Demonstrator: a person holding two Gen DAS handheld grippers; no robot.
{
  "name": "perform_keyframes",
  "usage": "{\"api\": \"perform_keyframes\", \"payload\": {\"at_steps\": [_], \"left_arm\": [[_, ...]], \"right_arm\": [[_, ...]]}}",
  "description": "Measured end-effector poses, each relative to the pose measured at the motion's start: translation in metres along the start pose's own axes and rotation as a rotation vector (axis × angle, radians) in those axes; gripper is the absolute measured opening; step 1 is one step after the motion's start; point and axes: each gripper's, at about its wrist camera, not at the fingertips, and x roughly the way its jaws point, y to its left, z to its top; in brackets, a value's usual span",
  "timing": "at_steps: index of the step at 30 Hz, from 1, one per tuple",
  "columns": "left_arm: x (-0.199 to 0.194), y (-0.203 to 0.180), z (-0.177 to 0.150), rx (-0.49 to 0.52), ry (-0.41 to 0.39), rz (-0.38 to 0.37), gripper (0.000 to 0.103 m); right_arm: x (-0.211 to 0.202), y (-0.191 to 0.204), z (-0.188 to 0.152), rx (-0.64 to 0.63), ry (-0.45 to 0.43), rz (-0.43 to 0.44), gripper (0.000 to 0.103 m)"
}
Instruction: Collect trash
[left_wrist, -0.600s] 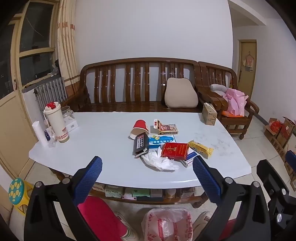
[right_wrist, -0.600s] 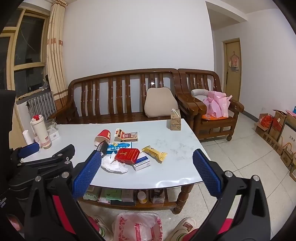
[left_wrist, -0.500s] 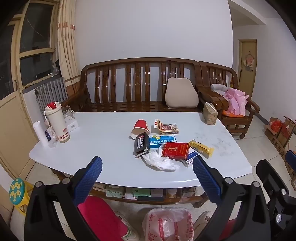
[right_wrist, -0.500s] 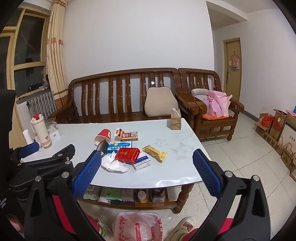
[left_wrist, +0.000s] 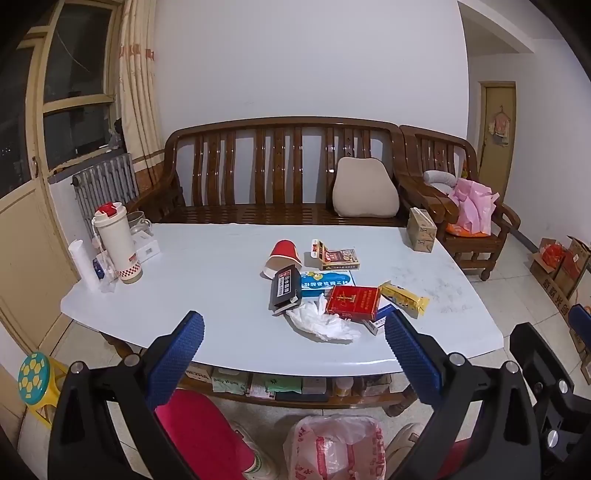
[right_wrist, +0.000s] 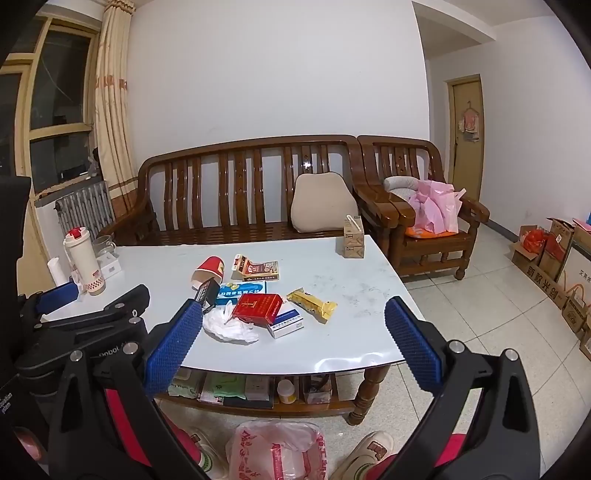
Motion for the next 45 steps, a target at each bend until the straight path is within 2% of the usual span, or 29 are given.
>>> {"api": "perform_keyframes", "payload": {"at_steps": [45], "left_arm": [[-0.004,0.008,0.000,-0.012,-0.009,0.003,0.096]], "right_arm": [[-0.001,0.006,0.001,-0.002,-0.002,0.002,0.097]]}}
